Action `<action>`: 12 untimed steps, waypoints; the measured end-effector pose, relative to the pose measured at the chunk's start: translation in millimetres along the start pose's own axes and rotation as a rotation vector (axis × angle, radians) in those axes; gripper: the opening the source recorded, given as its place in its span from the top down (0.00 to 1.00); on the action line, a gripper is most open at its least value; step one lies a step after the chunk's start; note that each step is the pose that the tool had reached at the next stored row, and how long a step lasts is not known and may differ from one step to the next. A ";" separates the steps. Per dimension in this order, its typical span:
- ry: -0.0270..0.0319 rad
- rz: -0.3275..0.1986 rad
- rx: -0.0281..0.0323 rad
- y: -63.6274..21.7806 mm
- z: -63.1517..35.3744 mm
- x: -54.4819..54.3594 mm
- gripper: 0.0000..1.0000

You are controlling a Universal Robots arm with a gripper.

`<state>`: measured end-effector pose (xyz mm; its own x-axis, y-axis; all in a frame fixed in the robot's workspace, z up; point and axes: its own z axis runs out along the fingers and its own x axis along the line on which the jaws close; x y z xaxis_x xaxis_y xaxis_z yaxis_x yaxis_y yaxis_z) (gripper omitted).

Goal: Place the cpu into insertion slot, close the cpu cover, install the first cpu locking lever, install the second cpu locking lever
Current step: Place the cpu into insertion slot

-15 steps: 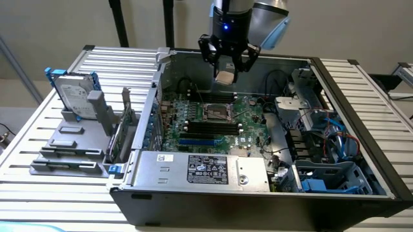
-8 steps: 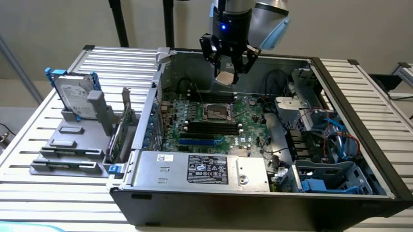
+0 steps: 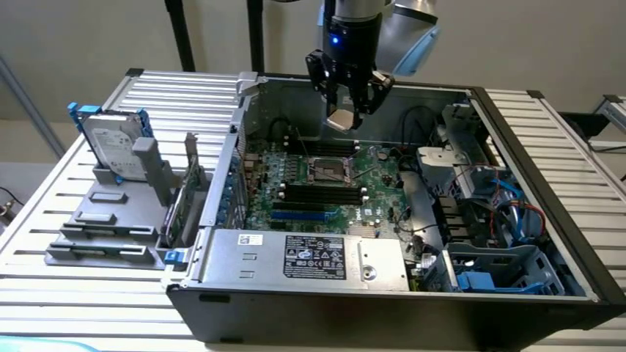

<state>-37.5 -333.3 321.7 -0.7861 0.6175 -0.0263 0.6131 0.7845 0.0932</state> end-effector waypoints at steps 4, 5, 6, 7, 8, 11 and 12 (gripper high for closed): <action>-0.0066 0.072 0.0020 0.0 0.2 0.0 0.45; -0.0083 0.090 0.0024 0.0 0.3 0.0 0.45; -0.0100 0.108 0.0029 0.0 0.3 0.0 0.45; -0.0117 0.125 0.0032 0.0 0.5 0.0 0.45; -0.0135 0.145 0.0037 0.0 0.7 0.0 0.45; -0.0184 0.197 0.0052 -0.1 1.4 0.0 0.45; -0.0200 0.215 0.0057 -0.2 1.8 0.1 0.45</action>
<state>-37.5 -333.3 319.9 -0.6359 0.7714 -0.0262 0.7667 0.6352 0.0932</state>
